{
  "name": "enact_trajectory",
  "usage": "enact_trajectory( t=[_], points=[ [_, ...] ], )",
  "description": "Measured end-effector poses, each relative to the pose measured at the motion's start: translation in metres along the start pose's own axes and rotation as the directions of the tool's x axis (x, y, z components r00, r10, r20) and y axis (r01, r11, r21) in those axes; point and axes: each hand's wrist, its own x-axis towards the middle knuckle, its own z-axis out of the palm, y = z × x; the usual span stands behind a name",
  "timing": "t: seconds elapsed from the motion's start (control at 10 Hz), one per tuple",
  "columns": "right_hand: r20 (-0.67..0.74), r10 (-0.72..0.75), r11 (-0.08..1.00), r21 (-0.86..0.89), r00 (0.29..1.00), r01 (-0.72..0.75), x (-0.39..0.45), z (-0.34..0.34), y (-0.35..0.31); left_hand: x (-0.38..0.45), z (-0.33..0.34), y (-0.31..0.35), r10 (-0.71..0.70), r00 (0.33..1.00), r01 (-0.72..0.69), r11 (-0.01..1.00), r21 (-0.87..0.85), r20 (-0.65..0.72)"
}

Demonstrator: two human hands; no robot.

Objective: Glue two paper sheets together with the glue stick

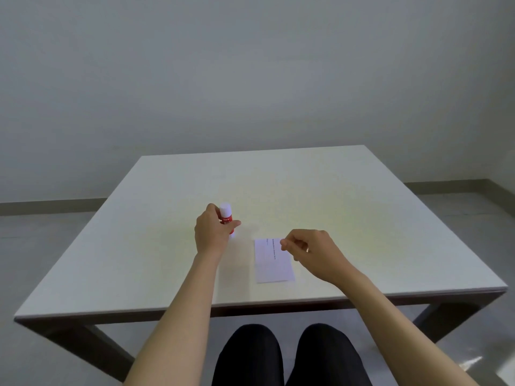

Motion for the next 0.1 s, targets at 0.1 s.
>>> enact_trajectory(
  t=[0.1],
  points=[
    [-0.031, 0.03, 0.999, 0.045, 0.999, -0.029, -0.0027, -0.0011, -0.0012, -0.0018, 0.0016, -0.0007, 0.005, 1.0, -0.005, 1.0, 0.015, 0.0]
  ],
)
